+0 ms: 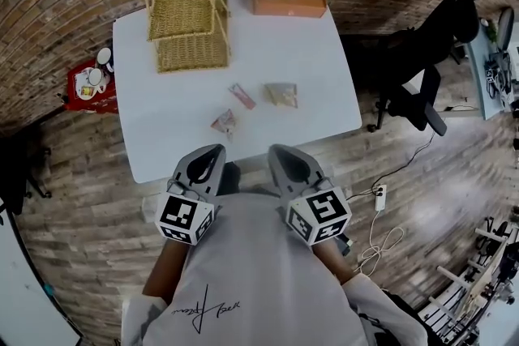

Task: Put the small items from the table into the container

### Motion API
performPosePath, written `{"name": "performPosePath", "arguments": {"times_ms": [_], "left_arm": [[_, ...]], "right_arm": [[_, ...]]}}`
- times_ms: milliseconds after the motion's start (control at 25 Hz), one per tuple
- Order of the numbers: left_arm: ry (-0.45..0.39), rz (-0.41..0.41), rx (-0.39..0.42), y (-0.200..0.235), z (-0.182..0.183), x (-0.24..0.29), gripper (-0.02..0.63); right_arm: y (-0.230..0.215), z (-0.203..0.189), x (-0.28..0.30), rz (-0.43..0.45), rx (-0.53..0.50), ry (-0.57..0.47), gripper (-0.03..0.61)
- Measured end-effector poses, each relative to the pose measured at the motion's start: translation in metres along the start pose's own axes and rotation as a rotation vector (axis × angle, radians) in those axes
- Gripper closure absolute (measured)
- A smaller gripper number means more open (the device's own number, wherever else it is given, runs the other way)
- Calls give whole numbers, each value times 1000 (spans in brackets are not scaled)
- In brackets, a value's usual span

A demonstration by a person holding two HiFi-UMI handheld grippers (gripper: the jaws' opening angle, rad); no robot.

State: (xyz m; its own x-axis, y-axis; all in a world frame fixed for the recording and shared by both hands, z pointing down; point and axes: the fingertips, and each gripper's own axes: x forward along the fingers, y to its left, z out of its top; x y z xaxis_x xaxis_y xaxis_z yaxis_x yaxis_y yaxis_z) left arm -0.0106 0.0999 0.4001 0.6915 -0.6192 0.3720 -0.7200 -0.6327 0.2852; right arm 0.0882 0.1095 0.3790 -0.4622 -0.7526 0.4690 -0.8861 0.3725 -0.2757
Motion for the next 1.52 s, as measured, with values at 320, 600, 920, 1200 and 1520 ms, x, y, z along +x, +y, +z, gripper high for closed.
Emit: {"name": "performPosePath", "arguments": {"times_ms": [320,600,920,1200,1520], "left_arm": [[29,-93,5,34,3,14,604],[73,-149,-18,39,-14,20,604],[151,-120,28,52,-41,33,603],[260,-160,17,48,-66,56,495],[358,-160,20,47,-91,79,453]], "right_arm": [[19,11,34,-23,-22,18,557],[23,7,43,-44,-26,54,557],[23,3,53,-21,-43,99,557],[6,6,48,-44,-42,119,557],[-9,8,47,-41,-45,129,557]]}}
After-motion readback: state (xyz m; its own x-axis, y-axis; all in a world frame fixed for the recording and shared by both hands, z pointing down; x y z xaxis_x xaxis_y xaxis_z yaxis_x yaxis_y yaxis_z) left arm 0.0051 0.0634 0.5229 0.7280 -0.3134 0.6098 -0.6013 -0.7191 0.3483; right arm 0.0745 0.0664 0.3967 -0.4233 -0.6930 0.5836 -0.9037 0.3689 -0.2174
